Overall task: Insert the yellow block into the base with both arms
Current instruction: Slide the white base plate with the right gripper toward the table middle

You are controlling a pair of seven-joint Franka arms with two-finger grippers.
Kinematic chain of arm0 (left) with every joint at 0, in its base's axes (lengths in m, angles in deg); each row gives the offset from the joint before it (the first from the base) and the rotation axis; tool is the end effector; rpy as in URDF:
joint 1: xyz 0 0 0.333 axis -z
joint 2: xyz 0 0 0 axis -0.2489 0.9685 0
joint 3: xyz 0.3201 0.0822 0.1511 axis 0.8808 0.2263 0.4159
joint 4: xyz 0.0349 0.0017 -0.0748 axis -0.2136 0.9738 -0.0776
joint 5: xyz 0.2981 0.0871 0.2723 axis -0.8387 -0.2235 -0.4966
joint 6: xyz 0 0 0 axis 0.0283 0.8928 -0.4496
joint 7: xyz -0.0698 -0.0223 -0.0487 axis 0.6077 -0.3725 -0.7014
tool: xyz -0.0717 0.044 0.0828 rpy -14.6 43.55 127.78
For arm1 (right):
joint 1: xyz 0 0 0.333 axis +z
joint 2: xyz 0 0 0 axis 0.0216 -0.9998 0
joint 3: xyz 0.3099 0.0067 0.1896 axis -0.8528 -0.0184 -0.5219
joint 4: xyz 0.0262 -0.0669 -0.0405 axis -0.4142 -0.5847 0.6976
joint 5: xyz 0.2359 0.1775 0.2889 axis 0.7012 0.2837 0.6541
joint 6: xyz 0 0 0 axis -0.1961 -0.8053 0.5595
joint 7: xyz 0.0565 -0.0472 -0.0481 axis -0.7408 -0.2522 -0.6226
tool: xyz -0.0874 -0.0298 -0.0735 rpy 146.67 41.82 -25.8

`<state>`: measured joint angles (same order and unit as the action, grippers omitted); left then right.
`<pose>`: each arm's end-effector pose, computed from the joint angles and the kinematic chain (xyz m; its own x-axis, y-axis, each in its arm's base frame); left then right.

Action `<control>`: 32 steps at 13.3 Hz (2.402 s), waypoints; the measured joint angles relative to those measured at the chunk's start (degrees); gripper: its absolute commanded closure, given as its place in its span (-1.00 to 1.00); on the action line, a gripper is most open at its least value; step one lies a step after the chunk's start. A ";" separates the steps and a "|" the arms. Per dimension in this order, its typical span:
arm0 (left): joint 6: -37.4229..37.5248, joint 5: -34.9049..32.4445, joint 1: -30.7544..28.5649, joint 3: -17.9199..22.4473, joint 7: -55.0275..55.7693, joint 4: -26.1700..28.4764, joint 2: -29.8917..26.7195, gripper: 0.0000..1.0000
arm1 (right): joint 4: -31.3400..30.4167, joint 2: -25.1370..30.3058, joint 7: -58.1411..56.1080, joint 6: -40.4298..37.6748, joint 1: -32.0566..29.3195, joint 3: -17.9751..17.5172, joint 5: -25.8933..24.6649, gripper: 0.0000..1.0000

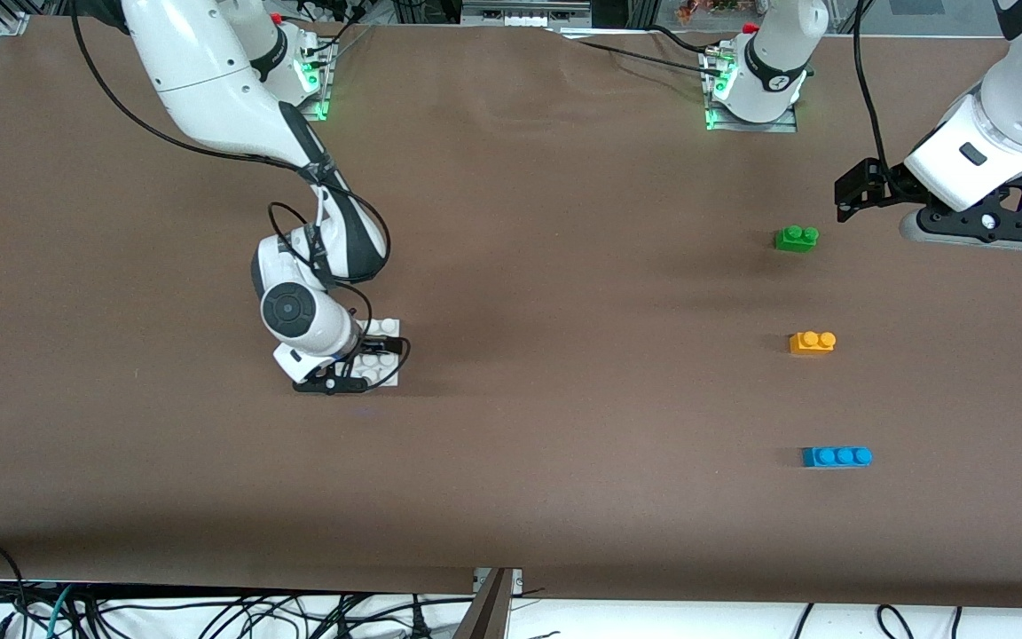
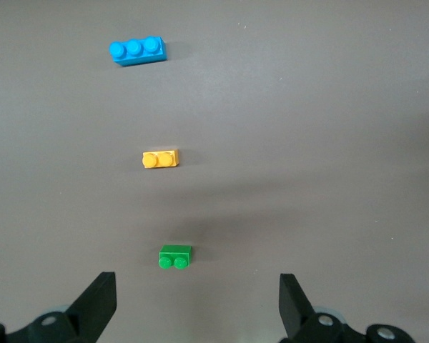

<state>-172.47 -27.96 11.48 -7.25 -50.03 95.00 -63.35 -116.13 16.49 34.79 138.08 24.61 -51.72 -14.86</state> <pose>0.5737 -0.0865 0.6379 0.9925 -0.0903 -0.0827 -0.0932 -0.9952 -0.0312 0.6539 0.2800 0.1724 0.9971 -0.0123 -0.0756 -0.0115 -0.9999 0.0104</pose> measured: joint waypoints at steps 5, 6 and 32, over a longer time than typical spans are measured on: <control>0.00 0.00 -0.01 0.01 0.00 0.00 0.00 -1.00 | 3.18 -1.71 4.97 0.72 4.85 -0.12 0.21 -1.00; 0.00 0.00 0.00 0.01 0.00 0.00 0.00 -1.00 | 3.84 -2.05 5.95 0.86 5.65 -0.19 0.26 -1.00; 0.00 0.00 0.00 0.00 0.00 0.00 0.00 -1.00 | 9.45 -5.00 16.34 4.52 14.16 -3.62 0.31 -1.00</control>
<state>-172.47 -27.96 11.47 -7.26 -50.03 95.00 -63.35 -106.68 11.49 51.13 142.61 38.77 -55.34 -14.54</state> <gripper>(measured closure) 0.000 0.000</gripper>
